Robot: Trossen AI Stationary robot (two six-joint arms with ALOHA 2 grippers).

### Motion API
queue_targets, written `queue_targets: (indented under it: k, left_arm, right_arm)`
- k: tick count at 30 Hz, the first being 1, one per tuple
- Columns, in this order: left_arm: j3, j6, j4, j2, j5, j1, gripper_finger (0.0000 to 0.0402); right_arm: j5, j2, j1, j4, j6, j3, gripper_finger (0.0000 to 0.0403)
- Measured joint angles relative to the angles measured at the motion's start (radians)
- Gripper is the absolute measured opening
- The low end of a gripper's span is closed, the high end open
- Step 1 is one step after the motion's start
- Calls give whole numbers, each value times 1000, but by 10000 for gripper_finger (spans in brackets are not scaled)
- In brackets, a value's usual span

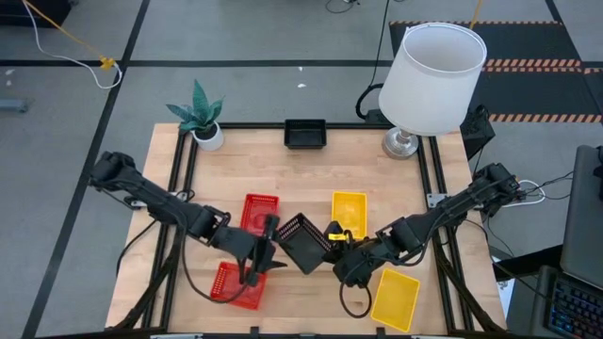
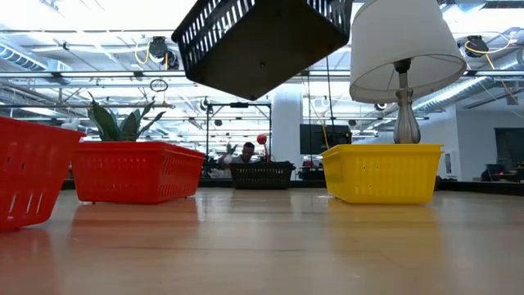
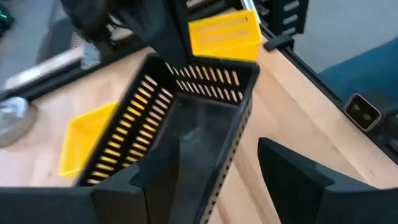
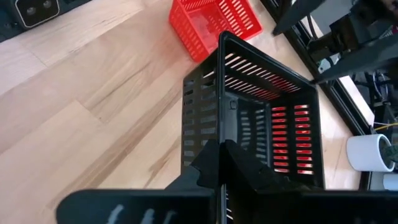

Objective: Stack baskets by color
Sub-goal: Stack the bottom black basket on the stacked top black baskets

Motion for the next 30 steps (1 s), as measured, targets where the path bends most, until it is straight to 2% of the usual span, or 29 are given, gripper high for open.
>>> queue_targets:
  k: [4,9,23,26,30]
  left_arm:
    - [0,0,-4,25,54,26,202]
    - [0,14,-17,50,88,55,163]
    - [0,113,-21,48,112,92,13]
    - [0,113,-17,48,108,86,13]
    - [0,115,-13,48,78,89,22]
  right_arm:
    - [21,0,0,0,-1,0,4]
    - [71,0,0,-1,-1,0,4]
    - [77,0,0,-8,5,0,11]
    - [88,0,-1,2,66,0,31]
    - [142,0,0,21,177,1,78]
